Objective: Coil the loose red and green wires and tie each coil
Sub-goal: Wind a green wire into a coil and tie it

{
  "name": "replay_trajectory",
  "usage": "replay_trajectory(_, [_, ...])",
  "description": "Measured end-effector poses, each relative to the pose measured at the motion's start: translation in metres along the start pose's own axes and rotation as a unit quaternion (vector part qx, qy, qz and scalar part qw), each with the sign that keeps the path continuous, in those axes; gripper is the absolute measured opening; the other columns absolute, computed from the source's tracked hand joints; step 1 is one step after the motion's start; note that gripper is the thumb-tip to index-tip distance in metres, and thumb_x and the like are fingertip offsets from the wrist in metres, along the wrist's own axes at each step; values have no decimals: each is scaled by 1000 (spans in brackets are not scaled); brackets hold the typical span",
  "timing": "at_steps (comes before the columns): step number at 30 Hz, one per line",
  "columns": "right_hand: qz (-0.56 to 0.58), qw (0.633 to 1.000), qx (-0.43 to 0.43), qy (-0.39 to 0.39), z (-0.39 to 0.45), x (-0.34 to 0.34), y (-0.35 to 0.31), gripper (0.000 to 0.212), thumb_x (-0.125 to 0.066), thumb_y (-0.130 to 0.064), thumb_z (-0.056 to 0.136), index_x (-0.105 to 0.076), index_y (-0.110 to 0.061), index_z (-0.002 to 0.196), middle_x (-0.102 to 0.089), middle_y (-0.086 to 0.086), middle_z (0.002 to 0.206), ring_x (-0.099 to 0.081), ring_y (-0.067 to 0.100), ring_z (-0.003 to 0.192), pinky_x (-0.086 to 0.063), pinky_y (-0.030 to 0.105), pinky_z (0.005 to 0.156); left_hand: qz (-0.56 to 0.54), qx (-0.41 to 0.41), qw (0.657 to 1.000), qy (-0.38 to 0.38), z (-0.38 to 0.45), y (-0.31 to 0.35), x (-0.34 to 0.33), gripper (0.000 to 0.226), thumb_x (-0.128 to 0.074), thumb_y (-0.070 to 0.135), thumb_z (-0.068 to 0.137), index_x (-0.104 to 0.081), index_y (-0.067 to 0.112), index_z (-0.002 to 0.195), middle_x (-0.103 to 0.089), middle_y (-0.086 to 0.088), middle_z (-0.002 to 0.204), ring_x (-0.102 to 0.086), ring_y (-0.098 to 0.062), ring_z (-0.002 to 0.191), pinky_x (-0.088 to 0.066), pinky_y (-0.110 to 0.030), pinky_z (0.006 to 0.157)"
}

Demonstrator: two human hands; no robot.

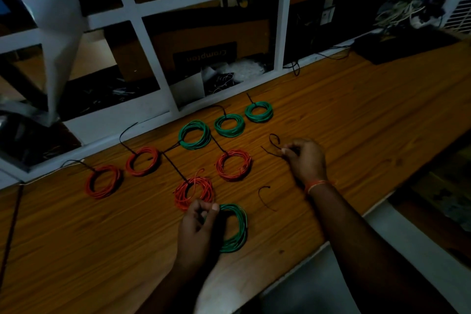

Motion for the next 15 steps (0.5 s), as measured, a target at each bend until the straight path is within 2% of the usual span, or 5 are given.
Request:
replay_trajectory(4, [72,997,20,13,-9,8,0,6,-67,-20,97,-71,-23,100,-70,-2,105,-63,15,100,-48,27,76,-9,1,1000,-3,2,-2,0,24,-61,22,97,-51,0,92,-56,-16,77,-46,-28,69,-33,-34,58])
replay_trajectory(7, [165,985,20,35,-23,18,-13,11,-60,-18,101,-64,-20,111,-67,-3,105,-63,13,99,-49,19,72,-14,5,1000,-2,4,-7,1,20,-58,16,101,-51,-1,94,-55,-17,77,-46,-29,70,-34,-33,57])
replay_trajectory(11, [360,933,-16,1,-61,22,-35,15,-61,-13,99,-64,-18,113,-69,2,98,-65,9,85,-53,24,73,-12,0,1000,-2,6,-11,2,19,-61,22,99,-54,6,91,-53,-15,71,-42,-27,65,-31,-32,54])
replay_trajectory(13, [356,934,15,-33,-87,21,-45,12,-65,-14,98,-69,-19,108,-72,0,101,-66,9,93,-51,24,77,-11,-3,1000,-1,7,-13,2,15,-61,21,100,-57,13,87,-53,-10,67,-41,-25,62,-31,-31,53])
replay_trajectory(15, [325,940,60,-77,-113,21,-52,13,-67,-16,97,-71,-25,104,-74,-10,102,-66,4,99,-52,22,81,-10,-2,1000,0,9,-15,3,17,-61,22,100,-59,20,83,-53,-9,67,-42,-23,61,-32,-33,54])
Point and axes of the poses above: each hand's wrist, its own z-axis towards the middle knuckle, its own x-axis out of the back of the hand, y = z × x, the point moved 3 cm from there along z, towards the middle knuckle
